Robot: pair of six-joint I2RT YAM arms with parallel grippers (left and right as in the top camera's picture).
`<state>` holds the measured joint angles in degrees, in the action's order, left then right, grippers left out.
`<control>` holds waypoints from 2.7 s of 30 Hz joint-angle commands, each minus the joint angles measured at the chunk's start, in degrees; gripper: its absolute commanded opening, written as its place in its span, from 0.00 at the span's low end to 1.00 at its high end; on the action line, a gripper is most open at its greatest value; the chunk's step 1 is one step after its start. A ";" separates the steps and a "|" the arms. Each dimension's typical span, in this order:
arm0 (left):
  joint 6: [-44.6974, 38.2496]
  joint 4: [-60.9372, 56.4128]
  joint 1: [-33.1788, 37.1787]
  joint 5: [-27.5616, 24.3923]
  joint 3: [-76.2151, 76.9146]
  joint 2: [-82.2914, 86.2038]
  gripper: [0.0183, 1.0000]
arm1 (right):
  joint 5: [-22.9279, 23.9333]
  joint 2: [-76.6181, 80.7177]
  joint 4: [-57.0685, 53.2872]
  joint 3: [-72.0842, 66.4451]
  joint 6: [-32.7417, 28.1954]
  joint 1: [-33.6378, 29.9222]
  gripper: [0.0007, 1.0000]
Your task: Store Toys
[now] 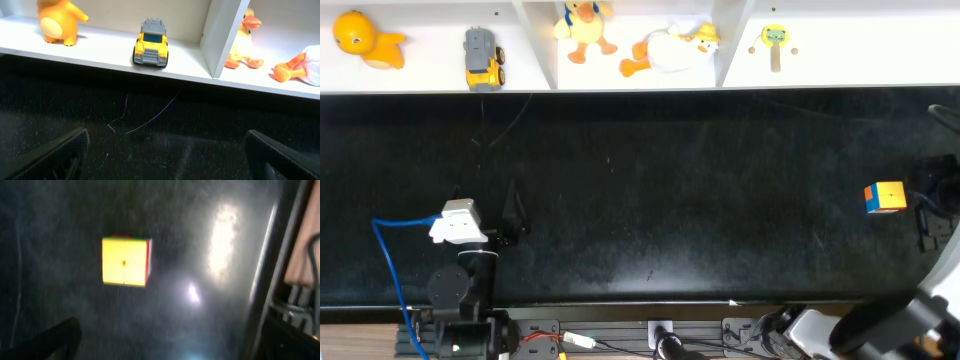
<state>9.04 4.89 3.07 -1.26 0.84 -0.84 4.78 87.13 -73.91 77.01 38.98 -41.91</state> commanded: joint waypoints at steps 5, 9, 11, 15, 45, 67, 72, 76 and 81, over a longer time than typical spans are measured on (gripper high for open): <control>-0.39 -0.09 -0.26 -0.11 -0.37 0.68 1.00 | 3.19 4.33 6.27 -0.04 -0.63 0.04 1.00; -0.39 -0.09 -0.26 -0.11 -0.37 0.68 1.00 | 3.39 6.29 8.66 -0.04 -0.66 0.48 1.00; -0.39 -0.09 -0.26 -0.11 -0.37 0.68 1.00 | 4.68 7.32 9.18 -0.04 -0.63 0.85 1.00; -0.39 -0.09 -0.26 -0.11 -0.37 0.68 1.00 | 5.79 9.09 10.19 -0.33 -0.61 2.29 0.98; -0.39 -0.09 -0.26 -0.11 -0.37 0.68 1.00 | 9.99 9.62 29.88 -16.68 5.81 8.52 0.95; -0.39 -0.09 -0.26 -0.11 -0.37 0.68 1.00 | 9.94 14.75 33.73 -16.83 5.95 9.31 0.52; -0.39 -0.09 -0.26 -0.11 -0.37 0.68 1.00 | 9.88 14.75 33.59 -16.79 4.61 9.33 0.39; -0.39 -0.09 -0.26 -0.11 -0.37 0.68 1.00 | 9.92 14.38 31.63 -15.63 2.10 9.31 0.28; -0.39 -0.09 -0.26 -0.11 -0.37 0.68 1.00 | 9.84 12.96 25.35 -10.80 0.70 9.33 0.04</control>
<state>9.04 4.89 3.07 -1.26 0.82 -0.84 14.92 101.16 -47.16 62.41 41.67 -32.62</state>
